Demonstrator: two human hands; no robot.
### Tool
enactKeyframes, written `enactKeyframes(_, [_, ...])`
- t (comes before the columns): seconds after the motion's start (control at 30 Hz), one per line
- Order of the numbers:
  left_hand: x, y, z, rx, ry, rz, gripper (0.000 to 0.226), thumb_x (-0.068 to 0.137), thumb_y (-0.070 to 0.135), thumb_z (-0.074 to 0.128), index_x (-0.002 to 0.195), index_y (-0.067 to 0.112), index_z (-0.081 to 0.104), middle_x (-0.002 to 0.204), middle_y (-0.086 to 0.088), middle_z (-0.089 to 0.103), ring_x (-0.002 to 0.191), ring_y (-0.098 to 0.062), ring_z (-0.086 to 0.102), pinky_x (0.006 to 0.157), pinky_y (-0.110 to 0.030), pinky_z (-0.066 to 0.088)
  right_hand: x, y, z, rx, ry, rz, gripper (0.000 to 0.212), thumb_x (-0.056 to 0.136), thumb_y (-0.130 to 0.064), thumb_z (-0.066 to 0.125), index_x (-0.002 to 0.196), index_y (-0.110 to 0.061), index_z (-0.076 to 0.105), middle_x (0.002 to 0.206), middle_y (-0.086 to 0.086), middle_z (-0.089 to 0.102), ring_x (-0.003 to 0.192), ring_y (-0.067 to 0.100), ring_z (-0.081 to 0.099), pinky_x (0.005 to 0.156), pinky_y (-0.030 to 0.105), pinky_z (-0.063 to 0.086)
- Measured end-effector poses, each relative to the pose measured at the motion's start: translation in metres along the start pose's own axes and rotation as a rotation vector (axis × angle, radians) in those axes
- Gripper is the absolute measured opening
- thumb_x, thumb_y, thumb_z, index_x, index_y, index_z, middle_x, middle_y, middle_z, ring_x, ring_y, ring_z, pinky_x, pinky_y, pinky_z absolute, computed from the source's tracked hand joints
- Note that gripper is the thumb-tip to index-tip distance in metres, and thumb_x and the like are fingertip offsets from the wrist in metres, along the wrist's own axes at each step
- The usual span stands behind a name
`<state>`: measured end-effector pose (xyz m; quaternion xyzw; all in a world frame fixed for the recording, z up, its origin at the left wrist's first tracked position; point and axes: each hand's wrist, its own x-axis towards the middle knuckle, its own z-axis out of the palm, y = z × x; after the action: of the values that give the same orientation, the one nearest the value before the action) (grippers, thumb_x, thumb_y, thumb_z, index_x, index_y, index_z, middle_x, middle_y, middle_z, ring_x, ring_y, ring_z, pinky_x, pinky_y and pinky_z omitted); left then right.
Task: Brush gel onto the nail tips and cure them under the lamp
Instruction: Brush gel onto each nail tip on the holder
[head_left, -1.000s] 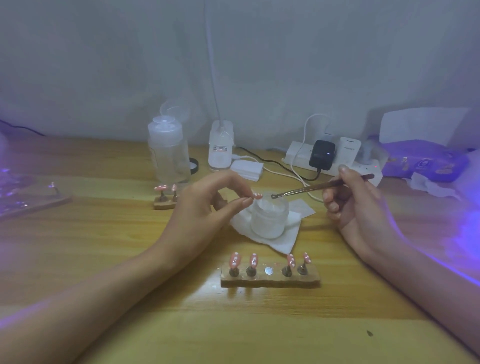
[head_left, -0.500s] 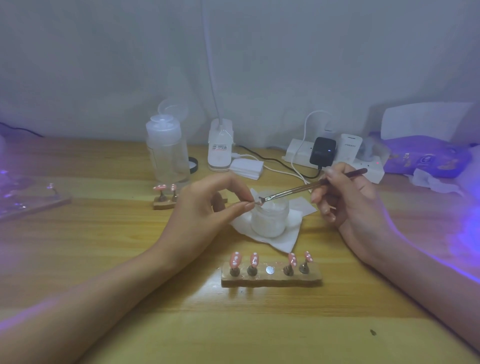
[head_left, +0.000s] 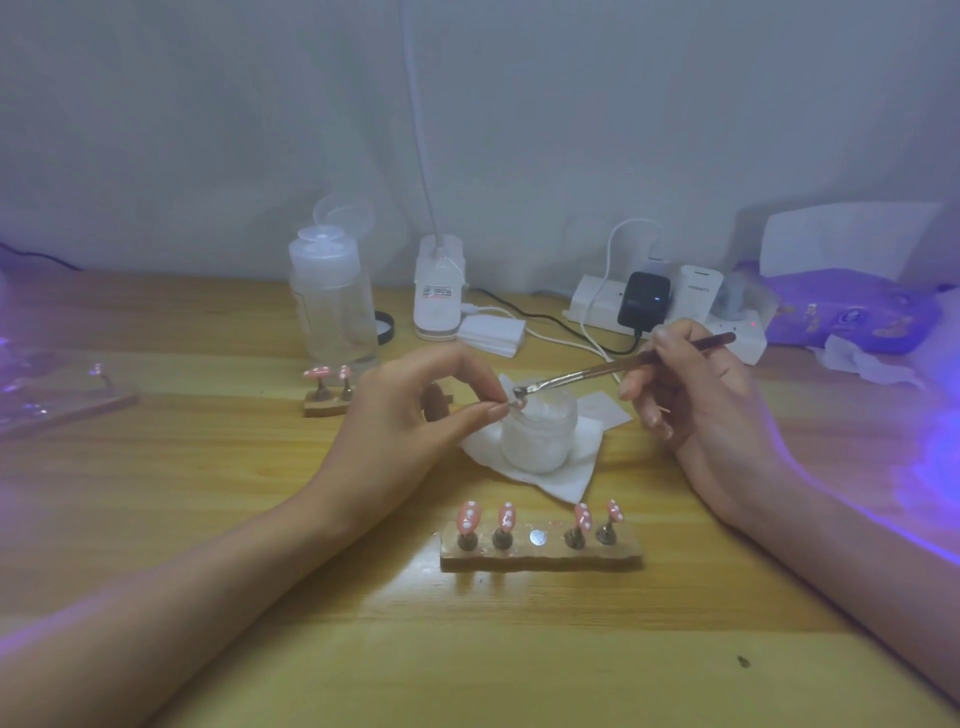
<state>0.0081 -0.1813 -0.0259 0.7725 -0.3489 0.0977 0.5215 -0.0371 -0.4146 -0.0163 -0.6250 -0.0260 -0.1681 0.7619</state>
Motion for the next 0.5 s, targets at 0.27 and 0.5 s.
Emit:
enactKeyframes(0.27, [-0.0007,-0.0007,0.0,-0.008,0.002,-0.02,0.013,0.084,0.014,0.078,0.078,0.022,0.069,0.084,0.013,0.068,0.05,-0.003,0.046,0.054,-0.008,0.034,0.0003,0.0001,-0.0006,0.01,0.024,0.016,0.021,0.095,-0.028,0.052,0.076,-0.021,0.046,0.061,0.003,0.066,0.042,0.01,0.044,0.039,0.016,0.033])
enactKeyframes(0.5, [-0.0008,-0.0035,0.0001,-0.02,-0.008,-0.049,0.014,0.083,0.02,0.08,0.076,0.022,0.068,0.083,0.011,0.069,0.047,-0.005,0.042,0.052,-0.009,0.033,-0.0004,0.0005,-0.0016,0.01,0.03,0.022,0.026,0.097,-0.026,0.052,0.072,-0.025,0.052,0.061,0.004,0.065,0.043,0.009,0.044,0.039,0.016,0.032])
